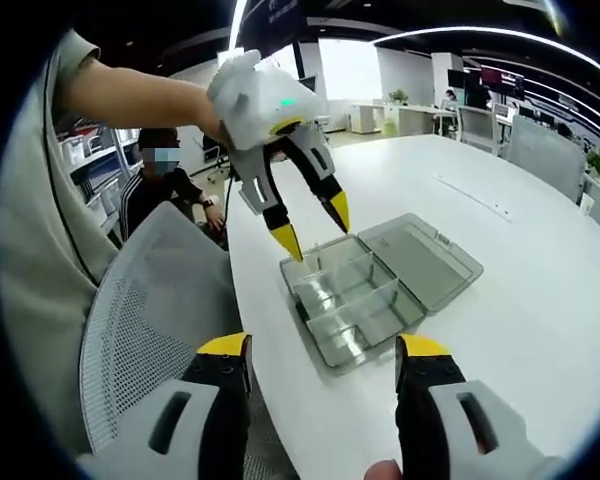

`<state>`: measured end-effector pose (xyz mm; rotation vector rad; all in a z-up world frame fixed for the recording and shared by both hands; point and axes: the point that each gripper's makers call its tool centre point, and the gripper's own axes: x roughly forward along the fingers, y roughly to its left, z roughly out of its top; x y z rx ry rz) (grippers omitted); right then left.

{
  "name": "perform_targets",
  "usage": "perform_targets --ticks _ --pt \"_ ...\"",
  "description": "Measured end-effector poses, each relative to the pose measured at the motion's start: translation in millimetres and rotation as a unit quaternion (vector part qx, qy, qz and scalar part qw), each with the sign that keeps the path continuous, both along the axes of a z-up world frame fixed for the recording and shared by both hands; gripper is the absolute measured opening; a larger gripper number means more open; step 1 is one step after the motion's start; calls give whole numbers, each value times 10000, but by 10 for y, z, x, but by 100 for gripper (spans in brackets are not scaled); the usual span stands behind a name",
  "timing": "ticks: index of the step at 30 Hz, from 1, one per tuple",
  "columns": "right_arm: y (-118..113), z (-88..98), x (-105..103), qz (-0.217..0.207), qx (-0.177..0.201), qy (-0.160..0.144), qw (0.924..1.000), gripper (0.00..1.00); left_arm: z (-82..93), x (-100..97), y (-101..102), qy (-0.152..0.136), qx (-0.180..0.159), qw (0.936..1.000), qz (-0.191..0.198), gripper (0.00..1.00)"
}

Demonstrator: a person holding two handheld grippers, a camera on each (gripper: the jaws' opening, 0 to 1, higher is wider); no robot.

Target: Insert the divider into the dual guide fixture by aligning both edges with the guide slots and pushing it downward to the bottom, including one-sided entry, uneven engagement, binding, and posture correction.

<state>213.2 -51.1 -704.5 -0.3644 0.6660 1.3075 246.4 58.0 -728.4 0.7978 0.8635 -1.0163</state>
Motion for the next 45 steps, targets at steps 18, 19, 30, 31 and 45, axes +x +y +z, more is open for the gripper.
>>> perform_targets --ticks 18,19,30,31,45 --pt "-117 -70 80 61 -204 -4 9998 55 186 -163 -122 -294 -646 9962 500 39" --pt "-122 -70 83 58 -210 -3 9998 55 199 -165 -125 -307 -680 9958 531 39" --pt "-197 -98 151 29 -272 -10 9996 55 295 -228 -135 -407 -916 9920 764 40" --pt "-206 -104 162 29 -275 -10 9996 55 298 -238 -138 -401 -929 9918 778 40" --pt "-299 -98 253 42 -345 -53 9994 55 383 -325 -200 -456 -1170 9873 975 41"
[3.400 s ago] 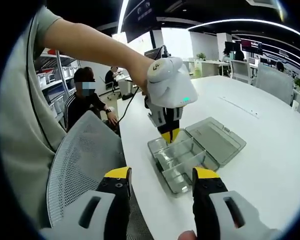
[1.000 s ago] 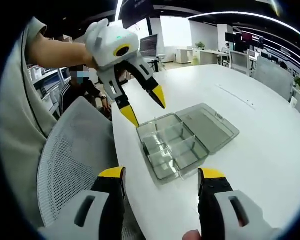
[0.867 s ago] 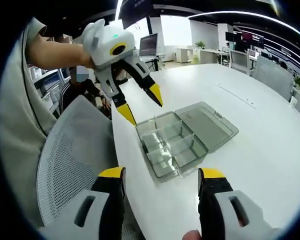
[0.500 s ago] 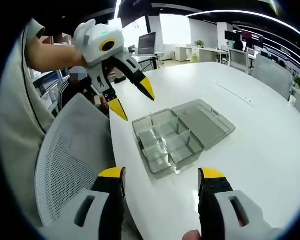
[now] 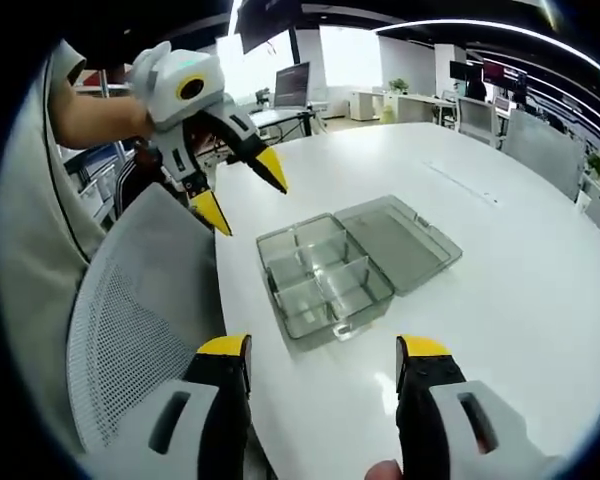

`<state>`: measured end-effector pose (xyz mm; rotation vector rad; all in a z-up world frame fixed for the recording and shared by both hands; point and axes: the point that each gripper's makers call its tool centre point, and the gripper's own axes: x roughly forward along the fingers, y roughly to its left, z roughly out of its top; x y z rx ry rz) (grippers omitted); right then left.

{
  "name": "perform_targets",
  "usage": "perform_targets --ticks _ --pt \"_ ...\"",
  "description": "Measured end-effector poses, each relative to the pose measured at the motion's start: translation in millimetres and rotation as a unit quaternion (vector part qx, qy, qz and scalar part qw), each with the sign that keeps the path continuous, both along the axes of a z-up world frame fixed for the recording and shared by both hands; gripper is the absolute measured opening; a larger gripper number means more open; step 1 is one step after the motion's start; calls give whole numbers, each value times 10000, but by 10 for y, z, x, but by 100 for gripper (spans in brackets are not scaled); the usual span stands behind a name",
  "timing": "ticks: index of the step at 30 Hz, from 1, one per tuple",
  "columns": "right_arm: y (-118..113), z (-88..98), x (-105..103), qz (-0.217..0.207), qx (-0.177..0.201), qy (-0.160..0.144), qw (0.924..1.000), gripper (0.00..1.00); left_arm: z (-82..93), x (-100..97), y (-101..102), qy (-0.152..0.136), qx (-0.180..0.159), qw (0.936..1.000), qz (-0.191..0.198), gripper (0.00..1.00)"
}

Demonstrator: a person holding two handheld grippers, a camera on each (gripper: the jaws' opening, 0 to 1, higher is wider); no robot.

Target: Insert the divider into the dual guide fixture by aligning both edges with the guide slots and pushing it downward to the bottom, including one-sided entry, uneven engagement, binding, and posture correction.

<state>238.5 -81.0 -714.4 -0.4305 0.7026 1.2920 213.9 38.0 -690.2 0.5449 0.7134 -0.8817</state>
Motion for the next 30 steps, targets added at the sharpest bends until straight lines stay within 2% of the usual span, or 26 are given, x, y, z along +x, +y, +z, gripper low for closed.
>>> perform_targets --ticks 4,7,10,19,30 --pt "-39 5 40 -10 -16 -24 10000 55 38 -14 -43 1 -201 9997 113 42" --pt "-64 4 56 -17 -35 -29 10000 55 84 -8 -82 -147 -339 9992 116 45" --pt "-87 4 66 -10 -66 -44 10000 55 86 -26 -117 -79 -482 9987 164 45" --pt "-166 -17 112 60 -187 -98 9998 55 89 -75 -184 -108 -671 9975 207 48" --pt "-268 -143 163 221 -436 -131 9987 54 117 -92 -204 -129 -914 9952 329 49"
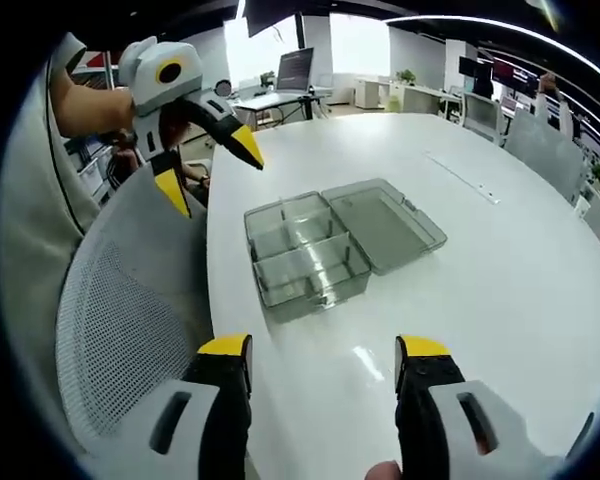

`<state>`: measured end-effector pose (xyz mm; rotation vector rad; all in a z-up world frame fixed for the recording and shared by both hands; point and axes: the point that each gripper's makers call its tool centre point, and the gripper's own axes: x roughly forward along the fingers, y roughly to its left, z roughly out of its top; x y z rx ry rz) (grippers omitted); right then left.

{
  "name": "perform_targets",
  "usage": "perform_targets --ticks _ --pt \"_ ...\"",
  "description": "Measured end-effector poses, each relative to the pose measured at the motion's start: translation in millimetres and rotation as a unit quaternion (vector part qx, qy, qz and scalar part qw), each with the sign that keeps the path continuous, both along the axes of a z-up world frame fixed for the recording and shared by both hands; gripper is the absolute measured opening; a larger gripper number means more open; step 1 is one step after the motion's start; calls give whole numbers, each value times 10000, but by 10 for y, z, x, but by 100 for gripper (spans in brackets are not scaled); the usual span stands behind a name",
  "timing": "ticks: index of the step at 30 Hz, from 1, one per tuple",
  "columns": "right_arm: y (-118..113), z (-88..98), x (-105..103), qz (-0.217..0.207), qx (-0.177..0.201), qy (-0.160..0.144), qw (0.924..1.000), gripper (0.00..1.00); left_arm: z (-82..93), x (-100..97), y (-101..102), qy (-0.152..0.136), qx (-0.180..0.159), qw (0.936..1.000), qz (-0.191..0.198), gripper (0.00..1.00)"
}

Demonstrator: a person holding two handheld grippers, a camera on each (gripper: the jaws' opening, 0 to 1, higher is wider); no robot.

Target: Insert the divider into the dual guide fixture by aligning both edges with the guide slots and pushing it downward to the bottom, including one-sided entry, uneven engagement, binding, and posture correction.

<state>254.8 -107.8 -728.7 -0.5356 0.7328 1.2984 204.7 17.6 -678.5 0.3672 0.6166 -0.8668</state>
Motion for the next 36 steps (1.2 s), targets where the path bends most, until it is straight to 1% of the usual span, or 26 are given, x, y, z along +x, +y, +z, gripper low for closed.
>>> perform_targets --ticks 6,22,36 --pt "-35 -61 34 60 -116 4 9999 54 -2 10 5 -24 -64 10000 33 51" --pt "-74 -244 65 416 -466 -19 9980 52 -36 -8 19 28 -149 9998 98 52" --pt "-84 -372 109 673 -657 -44 9956 49 -41 -24 20 48 -201 9997 136 52"
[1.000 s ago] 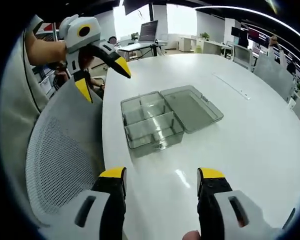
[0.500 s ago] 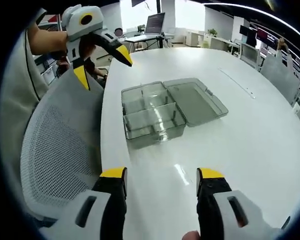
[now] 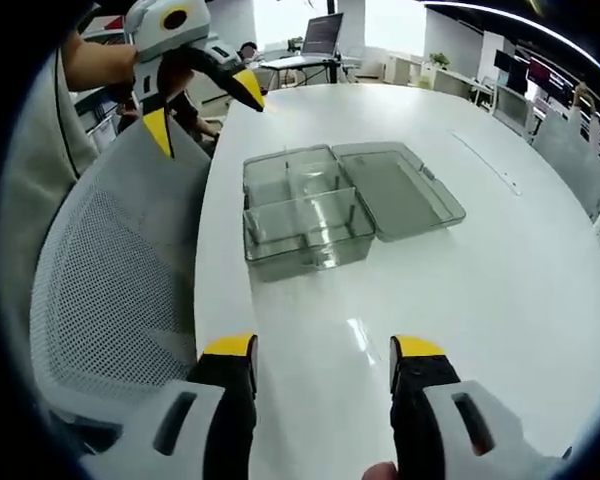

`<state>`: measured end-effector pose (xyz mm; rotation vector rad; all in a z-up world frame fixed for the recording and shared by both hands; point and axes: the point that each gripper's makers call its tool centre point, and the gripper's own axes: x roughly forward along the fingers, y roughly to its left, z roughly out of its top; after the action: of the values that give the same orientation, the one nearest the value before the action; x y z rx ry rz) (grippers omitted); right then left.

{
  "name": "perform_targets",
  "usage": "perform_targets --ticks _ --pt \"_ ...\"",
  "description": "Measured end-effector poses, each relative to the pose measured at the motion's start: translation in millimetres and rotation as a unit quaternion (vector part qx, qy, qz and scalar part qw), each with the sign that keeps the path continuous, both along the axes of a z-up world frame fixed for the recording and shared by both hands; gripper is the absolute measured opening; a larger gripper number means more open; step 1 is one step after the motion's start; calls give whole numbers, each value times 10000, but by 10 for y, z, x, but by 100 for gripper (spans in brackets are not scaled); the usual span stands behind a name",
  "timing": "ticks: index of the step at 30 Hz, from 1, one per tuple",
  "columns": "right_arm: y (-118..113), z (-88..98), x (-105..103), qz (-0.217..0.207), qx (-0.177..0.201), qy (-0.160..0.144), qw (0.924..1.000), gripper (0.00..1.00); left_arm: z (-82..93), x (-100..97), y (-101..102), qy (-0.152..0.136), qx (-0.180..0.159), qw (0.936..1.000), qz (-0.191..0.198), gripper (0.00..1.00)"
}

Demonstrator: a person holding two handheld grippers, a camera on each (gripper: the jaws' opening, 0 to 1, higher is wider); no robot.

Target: Insert the divider into the dual guide fixture by aligning both edges with the guide slots and pushing it downward to the bottom, including one-sided entry, uneven engagement, binding, and posture correction.

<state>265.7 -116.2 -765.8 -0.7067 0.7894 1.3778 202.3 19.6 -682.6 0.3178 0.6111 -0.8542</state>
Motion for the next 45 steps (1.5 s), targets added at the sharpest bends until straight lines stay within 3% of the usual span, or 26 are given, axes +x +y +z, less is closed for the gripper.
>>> perform_targets --ticks 11,45 --pt "-56 -166 -10 260 -263 -43 9993 47 -44 -1 17 36 -34 10000 26 53" --pt "19 -371 67 747 -540 -59 9957 39 -92 -25 -15 134 -99 9998 90 53"
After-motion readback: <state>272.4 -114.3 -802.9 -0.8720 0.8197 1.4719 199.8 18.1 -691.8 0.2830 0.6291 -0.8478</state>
